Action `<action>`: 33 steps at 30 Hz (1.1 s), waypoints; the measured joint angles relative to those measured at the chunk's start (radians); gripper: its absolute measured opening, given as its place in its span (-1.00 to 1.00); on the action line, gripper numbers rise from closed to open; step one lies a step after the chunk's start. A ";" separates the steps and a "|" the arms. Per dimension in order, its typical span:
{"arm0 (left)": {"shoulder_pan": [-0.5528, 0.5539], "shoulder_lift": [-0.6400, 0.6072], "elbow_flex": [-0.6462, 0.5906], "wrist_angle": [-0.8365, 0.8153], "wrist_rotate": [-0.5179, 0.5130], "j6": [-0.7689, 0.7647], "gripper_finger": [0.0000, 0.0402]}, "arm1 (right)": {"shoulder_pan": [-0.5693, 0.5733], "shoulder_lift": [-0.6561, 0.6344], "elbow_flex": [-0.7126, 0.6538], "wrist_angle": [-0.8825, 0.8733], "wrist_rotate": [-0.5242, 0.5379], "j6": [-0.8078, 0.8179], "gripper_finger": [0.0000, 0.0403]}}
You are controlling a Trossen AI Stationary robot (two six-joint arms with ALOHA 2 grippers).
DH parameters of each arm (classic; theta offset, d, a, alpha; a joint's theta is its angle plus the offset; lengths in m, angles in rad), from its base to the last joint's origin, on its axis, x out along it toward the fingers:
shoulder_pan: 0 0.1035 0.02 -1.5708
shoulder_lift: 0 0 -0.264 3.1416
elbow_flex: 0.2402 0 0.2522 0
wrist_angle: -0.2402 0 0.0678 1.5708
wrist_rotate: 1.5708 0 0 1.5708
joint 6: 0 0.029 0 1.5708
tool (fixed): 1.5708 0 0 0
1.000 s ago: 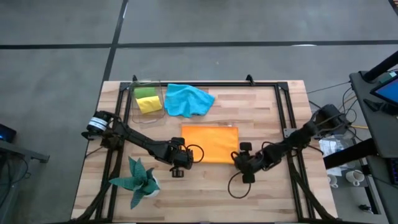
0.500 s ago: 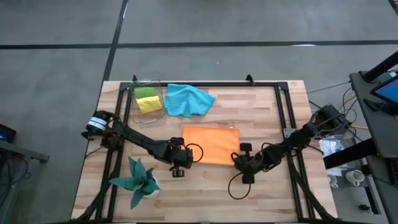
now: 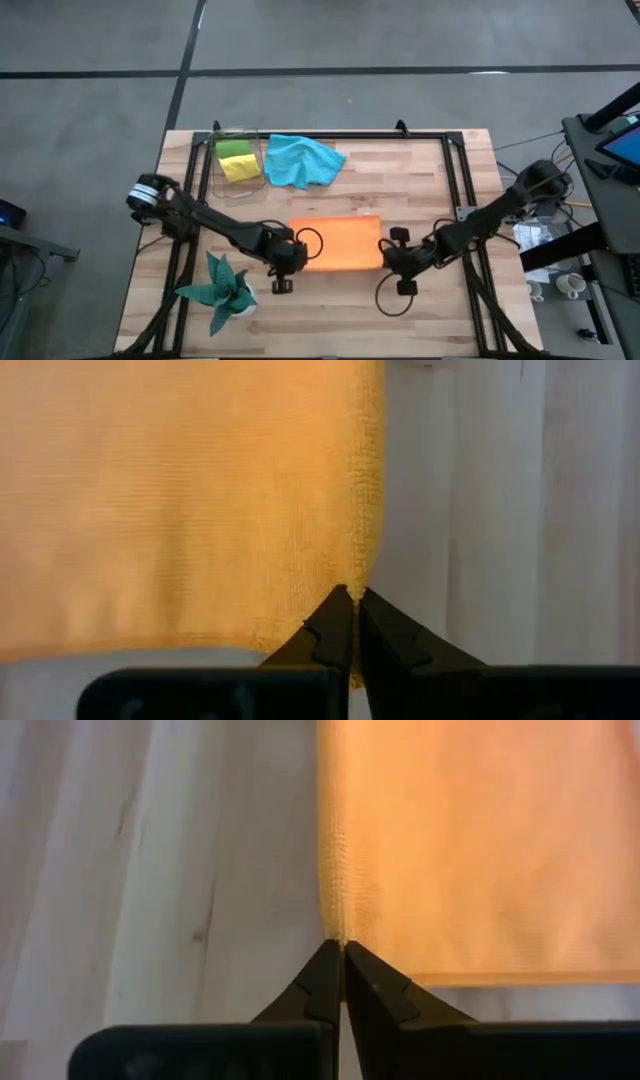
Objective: Roll microfiber towels into tight, uniform cylinder then place into a basket
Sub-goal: Fold the orange microfiber towel
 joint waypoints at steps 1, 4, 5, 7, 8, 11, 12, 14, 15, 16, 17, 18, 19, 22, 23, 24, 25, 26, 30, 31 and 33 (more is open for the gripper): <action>0.004 -0.014 -0.001 -0.007 -0.005 0.000 -1.00 | 0.000 -0.024 0.000 -0.010 0.016 0.001 -0.96; 0.019 -0.060 -0.002 -0.010 -0.040 0.020 -1.00 | -0.001 -0.079 0.000 -0.049 0.080 0.002 -0.96; 0.026 -0.074 -0.003 -0.010 -0.057 0.023 -1.00 | -0.005 -0.093 0.000 -0.055 0.103 0.002 -0.96; 0.044 -0.093 -0.010 -0.011 -0.085 0.027 -1.00 | -0.014 -0.116 -0.002 -0.064 0.138 0.002 -0.96; 0.056 -0.098 -0.014 -0.011 -0.093 0.028 -1.00 | -0.023 -0.122 -0.003 -0.069 0.144 0.001 -0.96; 0.088 -0.100 -0.032 -0.011 -0.113 0.041 -1.00 | -0.051 -0.112 -0.011 -0.075 0.160 0.002 -0.96; 0.097 -0.097 -0.037 -0.008 -0.123 0.045 -1.00 | -0.061 -0.105 -0.012 -0.073 0.160 0.001 -0.96; 0.115 -0.089 -0.046 -0.002 -0.158 0.046 -1.00 | -0.086 -0.083 -0.012 -0.071 0.166 0.001 -0.96; 0.121 -0.082 -0.052 -0.005 -0.177 0.046 -1.00 | -0.097 -0.070 -0.014 -0.072 0.169 0.001 -0.96; 0.128 -0.076 -0.055 -0.007 -0.196 0.046 -1.00 | -0.106 -0.057 -0.014 -0.073 0.179 0.001 -0.96; 0.133 -0.073 -0.058 -0.004 -0.216 0.046 -1.00 | -0.117 -0.044 -0.014 -0.071 0.195 0.000 -0.96; 0.137 -0.072 -0.062 -0.003 -0.237 0.046 -1.00 | -0.125 -0.031 -0.014 -0.071 0.212 -0.001 -0.96; 0.140 -0.072 -0.065 -0.003 -0.260 0.046 -1.00 | -0.135 -0.019 -0.014 -0.070 0.224 -0.001 -0.96; 0.147 -0.067 -0.082 0.019 -0.296 0.046 -1.00 | -0.166 0.015 -0.014 -0.068 0.243 -0.001 -0.96; 0.149 -0.067 -0.092 0.029 -0.296 0.045 -1.00 | -0.176 0.028 -0.014 -0.065 0.243 -0.001 -0.96; 0.151 -0.065 -0.102 0.047 -0.296 0.045 -1.00 | -0.184 0.038 -0.014 -0.064 0.244 0.000 -0.96; 0.153 -0.064 -0.111 0.074 -0.296 0.045 -1.00 | -0.192 0.049 -0.014 -0.065 0.244 0.000 -0.96; 0.153 -0.063 -0.119 0.089 -0.297 0.045 -1.00 | -0.200 0.059 -0.014 -0.059 0.244 0.000 -0.96; 0.155 -0.063 -0.129 0.119 -0.312 0.045 -1.00 | -0.224 0.088 -0.014 -0.023 0.245 0.001 -0.96; 0.155 -0.063 -0.130 0.123 -0.326 0.045 -1.00 | -0.229 0.094 -0.013 -0.014 0.245 0.000 -0.96; 0.155 -0.063 -0.137 0.131 -0.354 0.045 -1.00 | -0.237 0.100 -0.013 -0.013 0.245 0.000 -0.96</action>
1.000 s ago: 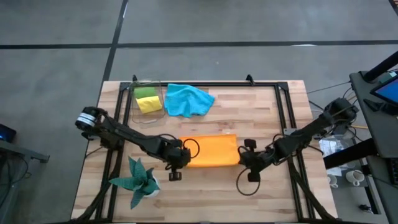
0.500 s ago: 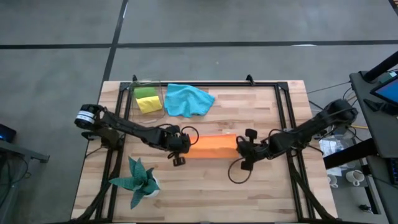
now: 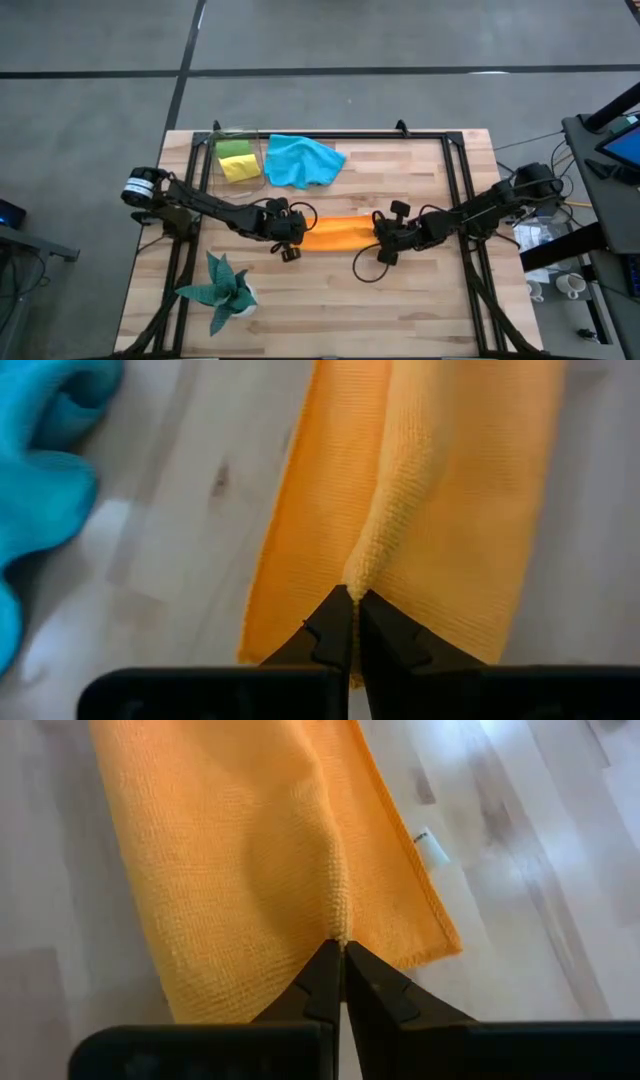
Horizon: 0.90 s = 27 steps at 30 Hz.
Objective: Roll microfiber towels into tight, uniform cylinder then place into a basket
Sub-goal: Fold the orange microfiber towel
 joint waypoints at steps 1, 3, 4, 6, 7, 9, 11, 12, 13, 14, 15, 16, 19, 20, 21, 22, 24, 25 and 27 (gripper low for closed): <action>0.000 0.000 -0.004 0.006 -0.014 0.000 -1.00 | -0.001 0.005 0.000 0.005 0.000 0.000 -0.96; 0.002 0.000 -0.013 0.012 -0.038 0.000 -1.00 | -0.001 0.010 0.001 0.004 0.000 0.001 -0.96; 0.004 0.000 -0.021 0.021 -0.049 0.000 -1.00 | -0.001 0.010 0.000 0.005 0.000 0.000 -0.96; 0.004 0.000 -0.038 0.037 -0.072 -0.001 -1.00 | -0.001 0.010 0.001 0.022 0.003 0.000 -0.96; 0.005 0.000 -0.042 0.039 -0.082 -0.001 -1.00 | -0.001 0.010 0.001 0.021 0.014 -0.002 -0.96; 0.005 0.000 -0.046 0.055 -0.101 -0.002 -1.00 | -0.001 0.009 0.001 0.028 0.049 -0.002 -0.96; 0.005 0.000 -0.051 0.054 -0.107 -0.014 -1.00 | -0.001 0.008 0.001 0.030 0.089 -0.002 -0.96; 0.005 0.002 -0.053 0.055 -0.111 -0.025 -1.00 | -0.001 0.008 0.001 0.029 0.103 -0.002 -0.96; 0.005 0.002 -0.054 0.054 -0.118 -0.027 -1.00 | -0.001 0.008 0.001 0.032 0.115 -0.001 -0.96; 0.005 0.002 -0.055 0.053 -0.123 -0.027 -1.00 | -0.001 0.008 0.001 0.033 0.128 0.001 -0.96; 0.005 0.002 -0.055 0.054 -0.127 -0.027 -1.00 | -0.001 0.008 0.001 0.032 0.142 0.004 -0.96; 0.005 0.002 -0.055 0.055 -0.135 -0.028 -1.00 | -0.001 0.008 0.001 0.032 0.155 0.012 -0.96; 0.005 0.002 -0.055 0.051 -0.193 -0.053 -1.00 | -0.008 0.008 0.001 0.028 0.166 0.039 -0.96; 0.004 0.002 -0.055 0.050 -0.205 -0.054 -1.00 | -0.011 0.009 0.001 0.026 0.166 0.044 -0.96; 0.005 0.002 -0.056 0.049 -0.207 -0.053 -1.00 | -0.012 0.010 0.001 0.025 0.166 0.045 -0.96; 0.005 0.002 -0.057 0.048 -0.208 -0.053 -1.00 | -0.013 0.010 0.001 0.025 0.166 0.045 -0.96; 0.005 0.002 -0.057 0.049 -0.208 -0.053 -1.00 | -0.013 0.010 0.001 0.026 0.166 0.045 -0.96; 0.005 0.002 -0.057 0.049 -0.209 -0.052 -1.00 | -0.012 0.010 0.001 0.026 0.166 0.045 -0.96; 0.005 0.002 -0.057 0.049 -0.209 -0.047 -1.00 | -0.012 0.010 0.001 0.026 0.171 0.045 -0.96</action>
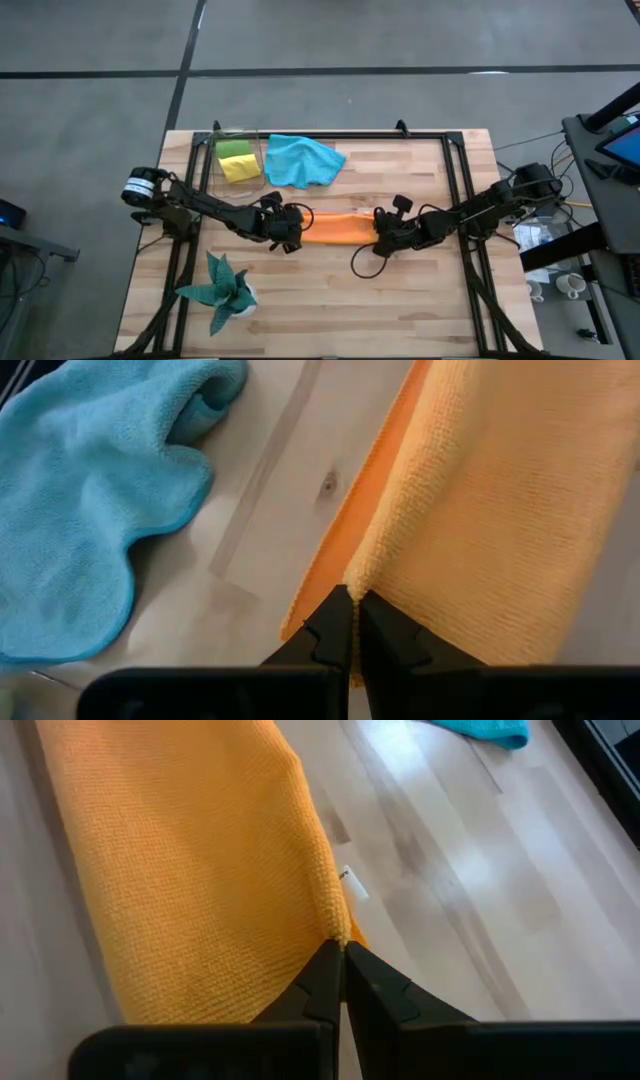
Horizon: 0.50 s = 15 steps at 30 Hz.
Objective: Roll microfiber towels into tight, uniform cylinder then place into a basket
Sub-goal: Fold the orange microfiber towel
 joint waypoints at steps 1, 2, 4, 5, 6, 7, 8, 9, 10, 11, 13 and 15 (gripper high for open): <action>0.000 0.000 0.000 0.000 -0.002 0.001 -1.00 | 0.000 0.000 0.000 0.000 0.002 0.002 -0.96; 0.002 0.000 0.000 0.000 -0.003 0.001 -1.00 | 0.000 0.000 0.000 0.001 0.002 0.006 -0.96; 0.006 0.002 0.000 0.000 -0.003 0.001 -1.00 | 0.000 0.000 0.000 0.001 0.002 0.006 -0.96; 0.009 0.006 0.000 0.001 -0.006 0.001 -1.00 | 0.000 0.000 0.000 0.001 0.002 0.006 -0.96; 0.013 0.010 0.000 0.000 -0.007 0.001 -0.99 | 0.000 0.000 0.000 0.002 0.003 0.008 -0.96; 0.018 0.014 0.000 -0.001 -0.007 0.002 -0.97 | 0.000 0.000 0.000 0.002 0.007 0.009 -0.96; 0.023 0.020 0.000 0.000 -0.008 0.002 -0.94 | 0.000 0.000 0.000 0.002 0.010 0.009 -0.96; 0.029 0.025 0.000 0.001 -0.011 0.002 -0.90 | 0.000 0.000 0.000 0.003 0.010 0.009 -0.96; 0.036 0.031 0.000 0.000 -0.013 0.003 -0.85 | -0.002 0.000 0.000 0.003 0.011 0.009 -0.96; 0.043 0.037 0.000 0.000 -0.013 0.003 -0.80 | -0.003 0.000 0.000 0.002 0.011 0.009 -0.96; 0.055 0.044 0.000 -0.002 -0.023 0.009 -0.67 | -0.008 0.000 0.000 0.002 0.011 0.008 -0.95; 0.064 0.045 0.002 -0.001 -0.047 0.031 -0.52 | -0.017 0.000 0.000 0.001 0.011 0.008 -0.91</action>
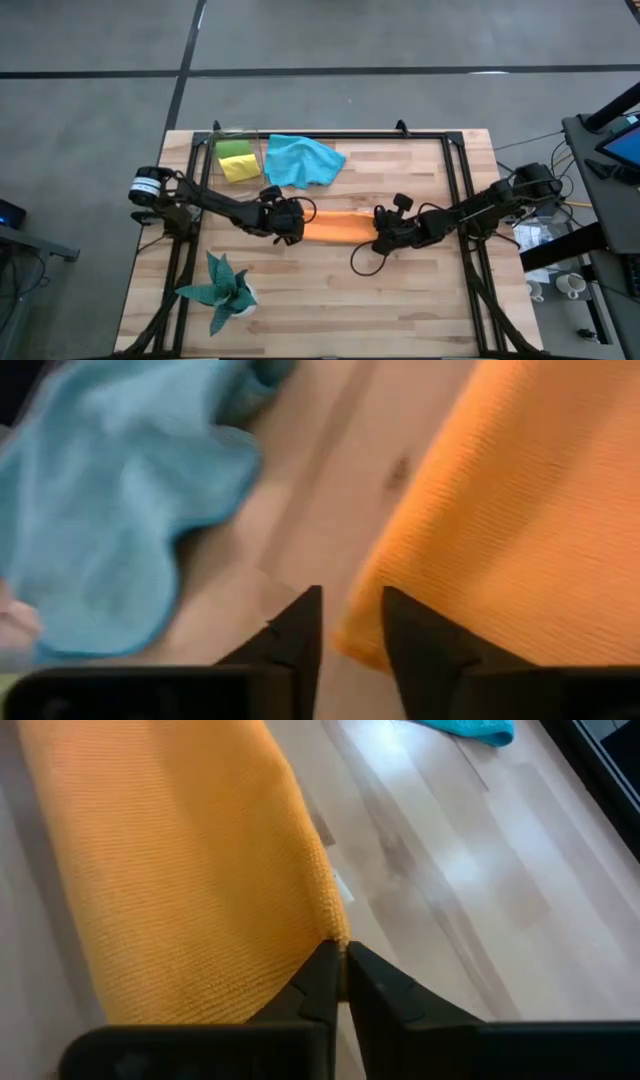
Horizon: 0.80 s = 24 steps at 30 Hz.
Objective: Roll microfiber towels into tight, uniform cylinder then place into a basket
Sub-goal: Fold the orange microfiber towel, then roll the orange microfiber towel
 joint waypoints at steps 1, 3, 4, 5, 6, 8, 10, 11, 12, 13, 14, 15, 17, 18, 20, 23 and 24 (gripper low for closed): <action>0.004 -0.003 0.001 0.001 -0.012 0.010 -0.45 | -0.005 0.000 0.000 0.000 0.000 0.000 -0.88; 0.009 -0.017 0.001 0.000 -0.043 0.033 -0.31 | -0.014 0.000 0.000 -0.001 0.000 0.000 -0.79; 0.011 -0.028 0.001 0.000 -0.059 0.049 -0.25 | -0.018 0.000 0.000 -0.001 0.000 -0.001 -0.74; 0.012 -0.040 0.002 -0.001 -0.065 0.068 -0.19 | -0.022 0.000 0.000 -0.002 0.000 -0.002 -0.69; 0.012 -0.051 0.006 -0.001 -0.074 0.082 -0.13 | -0.026 0.000 0.000 -0.002 0.000 -0.002 -0.63; 0.012 -0.079 0.010 -0.001 -0.078 0.109 -0.04 | -0.032 -0.001 0.000 -0.005 0.006 -0.003 -0.51; 0.012 -0.107 0.016 0.000 -0.078 0.127 0.03 | -0.033 -0.005 0.001 -0.018 0.047 -0.003 -0.38; 0.012 -0.122 0.018 0.002 -0.078 0.129 0.05 | -0.033 -0.009 0.002 -0.033 0.071 -0.005 -0.31; 0.012 -0.138 0.018 0.000 -0.076 0.129 0.07 | -0.033 -0.013 0.002 -0.045 0.092 -0.010 -0.26; 0.009 -0.150 0.017 0.002 -0.066 0.129 0.08 | -0.032 -0.019 0.002 -0.053 0.105 -0.012 -0.21; 0.007 -0.162 0.012 0.011 -0.031 0.135 0.08 | -0.030 -0.026 0.000 -0.056 0.106 -0.014 -0.17; 0.006 -0.165 0.002 0.020 0.016 0.151 0.07 | -0.027 -0.033 -0.002 -0.055 0.103 -0.012 -0.14; 0.000 -0.163 -0.028 0.068 0.140 0.179 0.03 | -0.015 -0.042 -0.012 -0.032 0.072 -0.011 -0.12; -0.002 -0.158 -0.050 0.113 0.191 0.184 -0.01 | -0.006 -0.043 -0.023 -0.003 0.047 -0.019 -0.13; -0.003 -0.143 -0.093 0.240 0.287 0.192 -0.13 | 0.011 -0.043 -0.055 0.109 -0.020 -0.052 -0.19; -0.002 -0.110 -0.142 0.367 0.356 0.180 -0.42 | 0.028 -0.033 -0.122 0.345 -0.142 -0.112 -0.41; -0.002 -0.099 -0.149 0.382 0.360 0.176 -0.54 | 0.031 -0.030 -0.142 0.412 -0.173 -0.121 -0.51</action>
